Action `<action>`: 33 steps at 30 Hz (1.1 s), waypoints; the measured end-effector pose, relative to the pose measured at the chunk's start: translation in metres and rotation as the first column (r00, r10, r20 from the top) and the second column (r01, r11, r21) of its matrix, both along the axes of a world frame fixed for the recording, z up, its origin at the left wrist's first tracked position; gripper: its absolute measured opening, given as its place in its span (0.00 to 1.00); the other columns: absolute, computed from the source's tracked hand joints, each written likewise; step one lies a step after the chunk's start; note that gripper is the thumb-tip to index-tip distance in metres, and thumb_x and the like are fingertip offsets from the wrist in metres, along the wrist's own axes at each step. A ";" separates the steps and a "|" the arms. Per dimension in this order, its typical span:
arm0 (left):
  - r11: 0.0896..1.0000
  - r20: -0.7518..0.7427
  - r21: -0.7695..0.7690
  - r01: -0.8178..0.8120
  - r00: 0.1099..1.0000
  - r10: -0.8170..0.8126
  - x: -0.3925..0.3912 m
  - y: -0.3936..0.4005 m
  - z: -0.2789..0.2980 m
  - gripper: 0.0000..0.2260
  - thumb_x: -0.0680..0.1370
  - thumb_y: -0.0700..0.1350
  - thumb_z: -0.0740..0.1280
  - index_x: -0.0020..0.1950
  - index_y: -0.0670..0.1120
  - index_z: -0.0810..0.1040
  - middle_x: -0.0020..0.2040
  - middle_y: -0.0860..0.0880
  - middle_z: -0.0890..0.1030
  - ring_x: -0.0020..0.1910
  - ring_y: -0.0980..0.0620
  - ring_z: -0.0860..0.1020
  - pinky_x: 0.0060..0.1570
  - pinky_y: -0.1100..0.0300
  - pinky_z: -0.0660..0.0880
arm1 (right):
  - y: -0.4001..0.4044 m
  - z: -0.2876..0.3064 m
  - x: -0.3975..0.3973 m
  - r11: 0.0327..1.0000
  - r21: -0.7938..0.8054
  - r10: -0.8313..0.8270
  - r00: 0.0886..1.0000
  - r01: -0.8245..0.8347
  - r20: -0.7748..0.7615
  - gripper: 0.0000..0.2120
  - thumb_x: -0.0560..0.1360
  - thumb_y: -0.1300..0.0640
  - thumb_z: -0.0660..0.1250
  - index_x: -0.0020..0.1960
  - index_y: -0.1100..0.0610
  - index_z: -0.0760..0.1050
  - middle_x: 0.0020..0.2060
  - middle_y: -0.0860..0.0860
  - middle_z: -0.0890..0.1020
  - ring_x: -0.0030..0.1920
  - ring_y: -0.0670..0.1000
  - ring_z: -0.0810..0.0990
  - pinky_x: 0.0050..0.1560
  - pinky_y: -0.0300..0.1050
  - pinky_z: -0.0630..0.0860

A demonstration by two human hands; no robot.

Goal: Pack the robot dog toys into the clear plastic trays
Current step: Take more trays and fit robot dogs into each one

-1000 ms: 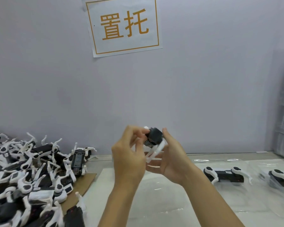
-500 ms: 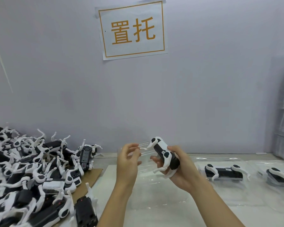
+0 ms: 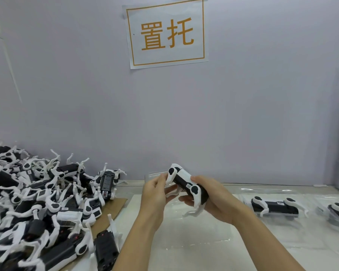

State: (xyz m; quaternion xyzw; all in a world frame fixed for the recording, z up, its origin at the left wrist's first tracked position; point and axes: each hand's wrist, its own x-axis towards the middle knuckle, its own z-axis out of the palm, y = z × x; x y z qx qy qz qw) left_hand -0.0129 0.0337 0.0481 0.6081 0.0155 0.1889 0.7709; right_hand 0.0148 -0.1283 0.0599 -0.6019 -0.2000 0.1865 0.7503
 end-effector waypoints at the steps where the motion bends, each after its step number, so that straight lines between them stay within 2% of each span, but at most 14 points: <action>1: 0.999 0.011 0.025 -0.049 0.999 0.048 0.001 0.001 0.001 0.15 0.84 0.45 0.59 0.47 0.44 0.85 0.47 0.43 0.86 0.44 0.48 0.85 0.41 0.59 0.78 | 0.002 0.004 0.000 0.990 -0.109 -0.080 0.991 0.093 0.111 0.14 0.80 0.56 0.63 0.49 0.66 0.81 0.42 0.60 0.84 0.42 0.55 0.83 0.50 0.53 0.77; 3: 0.990 0.058 0.078 -0.118 0.992 0.113 0.003 0.001 0.000 0.16 0.84 0.45 0.59 0.47 0.45 0.85 0.46 0.45 0.86 0.47 0.47 0.85 0.40 0.62 0.78 | 0.006 0.010 -0.001 0.899 -0.291 -0.196 0.894 0.328 0.402 0.16 0.80 0.57 0.60 0.36 0.62 0.73 0.30 0.52 0.74 0.32 0.49 0.71 0.39 0.48 0.69; 5: 0.981 0.105 0.143 -0.129 0.988 0.114 0.002 -0.002 -0.001 0.16 0.84 0.47 0.60 0.47 0.46 0.86 0.45 0.48 0.87 0.48 0.49 0.85 0.41 0.64 0.79 | 0.012 0.011 -0.002 0.835 -0.345 -0.170 0.797 0.430 0.580 0.18 0.79 0.54 0.62 0.32 0.55 0.68 0.25 0.45 0.67 0.28 0.46 0.64 0.33 0.42 0.63; 7: 0.972 0.122 0.213 -0.103 0.989 0.078 0.002 -0.006 0.000 0.17 0.84 0.49 0.59 0.46 0.49 0.86 0.45 0.49 0.87 0.48 0.51 0.85 0.47 0.60 0.80 | 0.016 0.008 -0.001 0.844 -0.332 -0.130 0.763 0.420 0.633 0.12 0.76 0.50 0.69 0.35 0.50 0.75 0.26 0.41 0.74 0.27 0.42 0.70 0.30 0.33 0.65; 9: 0.977 0.114 0.193 -0.088 0.991 0.067 0.002 -0.006 0.001 0.18 0.85 0.50 0.58 0.46 0.50 0.86 0.47 0.49 0.87 0.50 0.52 0.84 0.51 0.58 0.79 | 0.015 0.002 0.003 0.825 -0.310 -0.164 0.724 0.473 0.670 0.06 0.72 0.52 0.74 0.40 0.46 0.77 0.30 0.38 0.78 0.31 0.40 0.74 0.32 0.31 0.68; 13: 0.935 0.081 0.167 -0.311 0.950 0.302 0.005 0.009 -0.012 0.10 0.83 0.44 0.62 0.50 0.52 0.83 0.49 0.56 0.85 0.53 0.59 0.81 0.51 0.62 0.74 | 0.008 -0.005 0.013 0.744 -0.178 -0.412 0.652 0.644 0.637 0.07 0.74 0.52 0.73 0.49 0.46 0.76 0.39 0.43 0.80 0.38 0.41 0.77 0.32 0.30 0.71; 15: 0.939 -0.032 0.221 -0.263 0.961 0.276 0.006 0.012 -0.029 0.09 0.81 0.40 0.64 0.56 0.52 0.79 0.55 0.59 0.81 0.58 0.59 0.77 0.54 0.64 0.70 | 0.002 -0.005 0.017 0.718 -0.111 -0.479 0.605 0.687 0.636 0.07 0.74 0.52 0.72 0.49 0.44 0.75 0.43 0.44 0.77 0.43 0.44 0.77 0.38 0.35 0.75; 16: 0.955 -0.110 0.225 -0.193 0.969 0.222 0.007 0.012 -0.039 0.12 0.80 0.39 0.64 0.61 0.52 0.77 0.58 0.58 0.78 0.60 0.57 0.75 0.57 0.63 0.68 | -0.001 -0.005 0.018 0.693 -0.110 -0.484 0.572 0.713 0.662 0.08 0.75 0.52 0.72 0.50 0.43 0.76 0.45 0.43 0.75 0.48 0.47 0.77 0.44 0.42 0.77; 18: 0.988 -0.232 0.139 -0.064 0.968 0.096 0.011 0.009 -0.051 0.16 0.76 0.38 0.66 0.60 0.53 0.74 0.57 0.55 0.75 0.58 0.56 0.73 0.56 0.60 0.68 | -0.007 -0.004 0.020 0.657 -0.131 -0.464 0.535 0.743 0.706 0.11 0.75 0.53 0.72 0.55 0.45 0.77 0.48 0.44 0.77 0.52 0.50 0.77 0.53 0.52 0.76; 22: 0.987 -0.306 0.144 0.075 0.952 -0.028 0.017 0.007 -0.057 0.16 0.76 0.34 0.63 0.58 0.52 0.78 0.59 0.54 0.80 0.60 0.55 0.76 0.52 0.58 0.71 | -0.016 -0.003 0.023 0.646 -0.253 -0.365 0.582 0.721 0.727 0.14 0.75 0.56 0.72 0.60 0.48 0.78 0.49 0.44 0.82 0.52 0.50 0.79 0.56 0.53 0.76; 25: 0.982 -0.309 0.165 0.096 0.950 -0.041 0.016 0.004 -0.057 0.20 0.76 0.34 0.62 0.60 0.55 0.80 0.59 0.54 0.81 0.60 0.56 0.77 0.50 0.57 0.71 | -0.017 -0.005 0.023 0.709 -0.430 -0.160 0.722 0.559 0.674 0.10 0.73 0.58 0.73 0.52 0.46 0.81 0.44 0.43 0.83 0.48 0.48 0.80 0.51 0.45 0.77; 27: 0.980 -0.283 0.172 0.096 0.958 -0.044 0.015 0.002 -0.056 0.21 0.75 0.32 0.61 0.56 0.53 0.83 0.54 0.51 0.83 0.51 0.56 0.79 0.43 0.61 0.71 | -0.013 -0.012 0.020 0.714 -0.524 -0.052 0.781 0.464 0.622 0.10 0.73 0.58 0.73 0.47 0.42 0.80 0.42 0.43 0.83 0.44 0.46 0.80 0.45 0.40 0.75; 30: 0.982 -0.264 0.166 0.086 0.964 -0.040 0.017 0.004 -0.054 0.20 0.73 0.31 0.62 0.50 0.53 0.85 0.49 0.46 0.84 0.41 0.53 0.79 0.33 0.65 0.70 | -0.006 -0.022 0.021 0.713 -0.534 -0.046 0.790 0.455 0.611 0.12 0.73 0.57 0.72 0.42 0.39 0.77 0.38 0.42 0.82 0.38 0.42 0.78 0.38 0.37 0.71; 33: 0.988 -0.243 0.148 0.053 0.970 -0.015 0.018 0.005 -0.055 0.19 0.70 0.33 0.65 0.57 0.48 0.83 0.57 0.43 0.82 0.53 0.47 0.80 0.45 0.58 0.74 | -0.006 -0.023 0.023 0.708 -0.511 -0.064 0.765 0.487 0.640 0.08 0.71 0.56 0.72 0.42 0.42 0.80 0.38 0.43 0.82 0.40 0.44 0.78 0.42 0.42 0.74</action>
